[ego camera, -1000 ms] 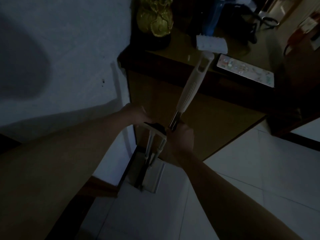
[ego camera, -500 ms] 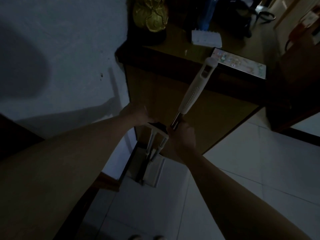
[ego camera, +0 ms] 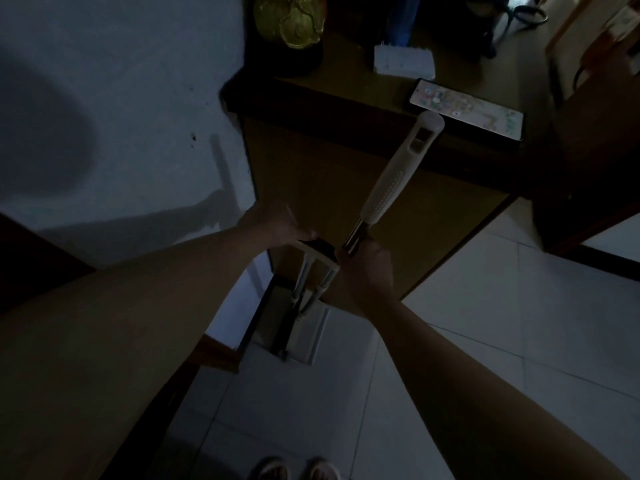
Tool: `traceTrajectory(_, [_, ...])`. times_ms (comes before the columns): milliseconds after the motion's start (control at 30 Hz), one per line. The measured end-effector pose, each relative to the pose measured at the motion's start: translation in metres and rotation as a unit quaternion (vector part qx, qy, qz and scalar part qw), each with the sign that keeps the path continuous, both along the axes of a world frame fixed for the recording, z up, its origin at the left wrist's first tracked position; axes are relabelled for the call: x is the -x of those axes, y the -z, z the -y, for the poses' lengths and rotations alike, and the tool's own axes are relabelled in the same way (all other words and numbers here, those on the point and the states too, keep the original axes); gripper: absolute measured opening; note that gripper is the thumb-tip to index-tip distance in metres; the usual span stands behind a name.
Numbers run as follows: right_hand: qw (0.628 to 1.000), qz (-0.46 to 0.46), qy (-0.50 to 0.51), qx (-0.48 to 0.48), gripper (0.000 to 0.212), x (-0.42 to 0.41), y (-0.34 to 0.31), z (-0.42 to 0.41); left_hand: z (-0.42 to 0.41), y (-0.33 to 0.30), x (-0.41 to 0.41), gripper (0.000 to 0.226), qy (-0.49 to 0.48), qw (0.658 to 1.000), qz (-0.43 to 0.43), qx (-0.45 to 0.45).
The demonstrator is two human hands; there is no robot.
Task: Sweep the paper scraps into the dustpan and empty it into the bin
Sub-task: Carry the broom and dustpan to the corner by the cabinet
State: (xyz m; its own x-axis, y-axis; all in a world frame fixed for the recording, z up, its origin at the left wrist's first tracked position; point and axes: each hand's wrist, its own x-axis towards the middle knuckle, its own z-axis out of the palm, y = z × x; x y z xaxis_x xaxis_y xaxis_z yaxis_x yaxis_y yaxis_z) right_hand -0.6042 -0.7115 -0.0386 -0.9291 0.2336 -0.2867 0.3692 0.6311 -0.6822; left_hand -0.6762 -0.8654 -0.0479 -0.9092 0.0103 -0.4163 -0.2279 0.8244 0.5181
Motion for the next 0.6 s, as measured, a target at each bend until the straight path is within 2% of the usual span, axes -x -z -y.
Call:
traceTrajectory(333, [1.0,0.0,0.007,0.003,0.03,-0.002,0.008,-0.011,-0.01,-0.008,-0.005,0.057,-0.003,1.0,0.016,-0.023])
traceTrajectory(600, [1.0,-0.014,0.005,-0.008,0.036,-0.004,0.01,-0.019,-0.017,-0.008,-0.007,0.044,-0.001,1.0,0.012,-0.01])
